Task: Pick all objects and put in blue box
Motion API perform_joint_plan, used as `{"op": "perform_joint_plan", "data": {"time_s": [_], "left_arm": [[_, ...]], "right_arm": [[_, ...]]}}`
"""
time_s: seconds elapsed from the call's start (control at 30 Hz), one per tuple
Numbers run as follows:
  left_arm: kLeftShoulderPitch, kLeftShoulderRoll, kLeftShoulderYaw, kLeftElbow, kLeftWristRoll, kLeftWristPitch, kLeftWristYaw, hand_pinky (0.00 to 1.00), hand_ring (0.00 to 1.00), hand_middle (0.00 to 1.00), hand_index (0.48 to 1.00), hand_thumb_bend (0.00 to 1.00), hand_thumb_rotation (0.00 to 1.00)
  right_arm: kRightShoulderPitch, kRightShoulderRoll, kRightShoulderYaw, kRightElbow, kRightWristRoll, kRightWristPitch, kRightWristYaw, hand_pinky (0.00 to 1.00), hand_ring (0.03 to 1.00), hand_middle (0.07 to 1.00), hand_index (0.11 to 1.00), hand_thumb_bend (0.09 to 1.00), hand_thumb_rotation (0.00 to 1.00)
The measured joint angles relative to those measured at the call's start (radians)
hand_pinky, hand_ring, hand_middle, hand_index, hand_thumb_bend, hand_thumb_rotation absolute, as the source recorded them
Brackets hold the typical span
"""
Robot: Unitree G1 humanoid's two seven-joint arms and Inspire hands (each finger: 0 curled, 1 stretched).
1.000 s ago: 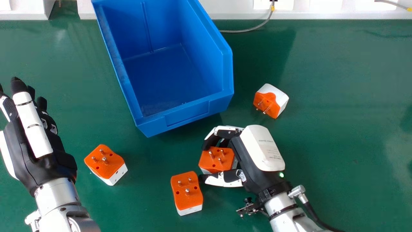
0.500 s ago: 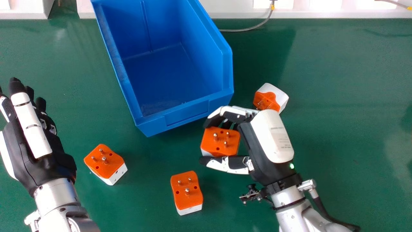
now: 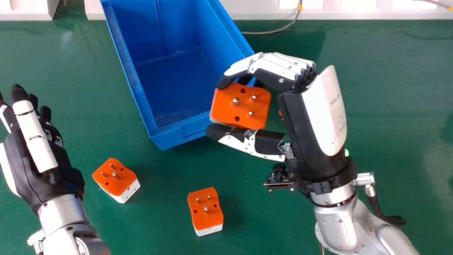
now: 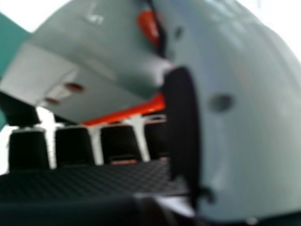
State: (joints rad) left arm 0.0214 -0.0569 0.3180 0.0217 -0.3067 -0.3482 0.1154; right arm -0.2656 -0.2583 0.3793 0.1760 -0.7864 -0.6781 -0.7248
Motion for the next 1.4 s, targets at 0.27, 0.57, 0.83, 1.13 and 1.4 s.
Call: {"op": "perform_joint_plan", "data": {"time_s": [0.27,0.57,0.83,1.13,1.4], "left_arm": [[-0.019,-0.004,0.001,0.011,0.0,-0.002,0.001,1.0,1.0,1.0,1.0,0.5,0.8],[-0.046,-0.003,0.004,0.034,0.0,-0.018,0.01,1.0,1.0,1.0,1.0,0.49,0.81],[-0.058,0.0,-0.001,0.035,0.005,-0.022,0.013,1.0,1.0,1.0,1.0,0.48,0.85],[-0.068,0.0,-0.007,0.034,0.004,-0.033,0.009,1.0,1.0,1.0,1.0,0.48,0.86],[-0.069,0.0,-0.011,0.035,0.004,-0.039,0.004,1.0,1.0,1.0,1.0,0.48,0.85]], "right_arm": [[-0.159,0.051,-0.027,-0.045,-0.011,0.0,0.085,0.34,0.435,0.502,0.484,0.503,0.0],[-0.608,0.14,0.008,0.507,-0.095,0.124,0.044,0.35,0.441,0.494,0.483,0.501,0.0],[-0.842,0.194,0.077,0.954,-0.101,0.227,-0.022,0.38,0.448,0.495,0.482,0.502,0.0],[-0.872,0.201,0.155,1.058,-0.115,0.271,0.048,0.33,0.432,0.499,0.528,0.494,0.0],[-0.872,0.173,0.222,1.017,-0.141,0.302,0.081,0.82,0.928,0.953,0.894,0.928,0.18]]}}
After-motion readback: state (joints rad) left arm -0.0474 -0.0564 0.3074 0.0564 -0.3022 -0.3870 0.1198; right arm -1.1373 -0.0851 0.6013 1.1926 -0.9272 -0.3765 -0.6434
